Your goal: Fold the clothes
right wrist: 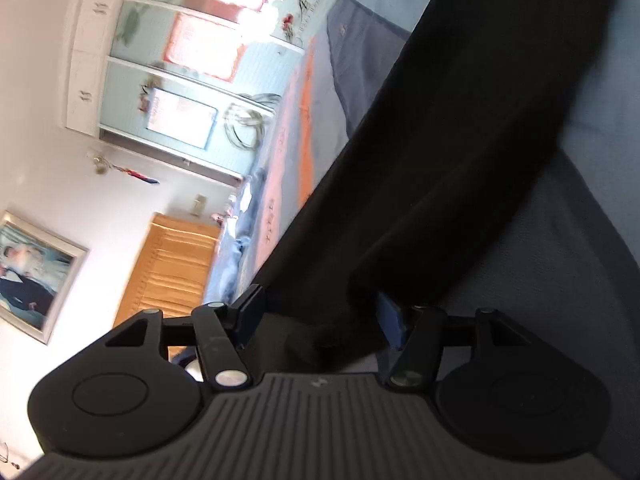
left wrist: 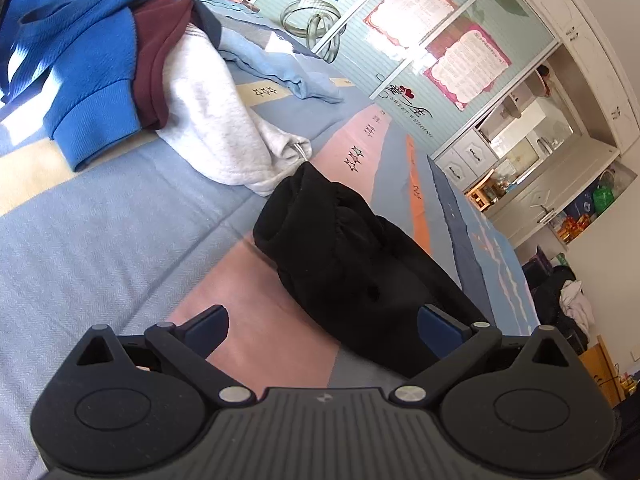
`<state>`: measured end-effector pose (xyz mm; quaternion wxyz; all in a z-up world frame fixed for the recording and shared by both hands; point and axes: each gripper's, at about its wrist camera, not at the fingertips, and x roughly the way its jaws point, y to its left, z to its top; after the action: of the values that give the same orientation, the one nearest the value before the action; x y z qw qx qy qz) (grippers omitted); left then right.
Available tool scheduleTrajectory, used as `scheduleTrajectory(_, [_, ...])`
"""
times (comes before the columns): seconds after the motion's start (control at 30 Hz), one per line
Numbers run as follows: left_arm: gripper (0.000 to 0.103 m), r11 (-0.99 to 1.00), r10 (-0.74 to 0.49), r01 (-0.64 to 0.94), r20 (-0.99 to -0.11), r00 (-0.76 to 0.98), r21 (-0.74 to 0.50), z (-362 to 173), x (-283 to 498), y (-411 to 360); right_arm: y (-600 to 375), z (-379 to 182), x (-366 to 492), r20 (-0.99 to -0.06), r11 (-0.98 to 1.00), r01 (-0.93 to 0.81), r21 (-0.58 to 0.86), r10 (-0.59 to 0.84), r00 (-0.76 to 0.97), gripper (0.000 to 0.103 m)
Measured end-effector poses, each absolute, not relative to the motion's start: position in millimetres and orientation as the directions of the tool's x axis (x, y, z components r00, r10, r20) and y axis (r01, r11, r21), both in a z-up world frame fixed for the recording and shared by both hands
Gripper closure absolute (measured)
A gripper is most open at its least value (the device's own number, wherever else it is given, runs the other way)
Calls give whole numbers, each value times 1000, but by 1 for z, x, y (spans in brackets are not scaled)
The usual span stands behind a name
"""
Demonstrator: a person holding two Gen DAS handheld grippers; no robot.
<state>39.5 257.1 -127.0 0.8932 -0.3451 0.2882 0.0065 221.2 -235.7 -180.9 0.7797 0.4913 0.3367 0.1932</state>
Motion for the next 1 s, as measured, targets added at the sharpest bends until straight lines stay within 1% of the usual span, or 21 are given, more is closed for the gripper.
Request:
scheduleTrajectory(0.07, [2,767,-193,-202,-519,833,-609,-124,42,251,-239,-175,231,-292,408,13,913,631,718,40])
scheduleTrajectory(0.17, [2,776,-215,-177,-518,828,-606,-122,45,241,-252,-172,243,-189,303,-14,953,630,753,40])
scheduleTrajectory(0.27, [2,775,-235,-161,-515,825,-611,-122,44,237,-254,-173,236,-231,326,16,945,635,738,39])
scheduleTrajectory(0.37, [2,769,-237,-165,-516,823,-617,-124,44,237,-250,-176,212,-223,324,-18,946,689,690,39])
scheduleTrajectory(0.47, [2,769,-237,-167,-519,822,-617,-124,43,235,-239,-182,197,-276,394,-43,918,714,644,39])
scheduleTrajectory(0.5, [2,767,-241,-166,-519,821,-619,-124,43,235,-235,-182,198,-293,422,-54,905,710,640,38])
scheduleTrajectory(0.63, [2,767,-244,-165,-519,819,-620,-125,43,236,-223,-178,214,-295,460,-105,882,712,637,39])
scheduleTrajectory(0.77, [2,768,-245,-162,-517,820,-620,-127,44,236,-220,-179,224,-331,518,-132,845,702,631,39])
scheduleTrajectory(0.87, [2,763,-252,-164,-522,815,-625,-131,45,236,-205,-184,235,-324,489,-187,852,773,545,38])
scheduleTrajectory(0.97, [2,759,-253,-170,-526,812,-628,-131,44,238,-177,-186,242,-355,501,-271,822,823,444,38])
scheduleTrajectory(1.0, [2,758,-253,-172,-527,811,-629,-131,43,239,-173,-187,238,-349,482,-288,827,843,408,37])
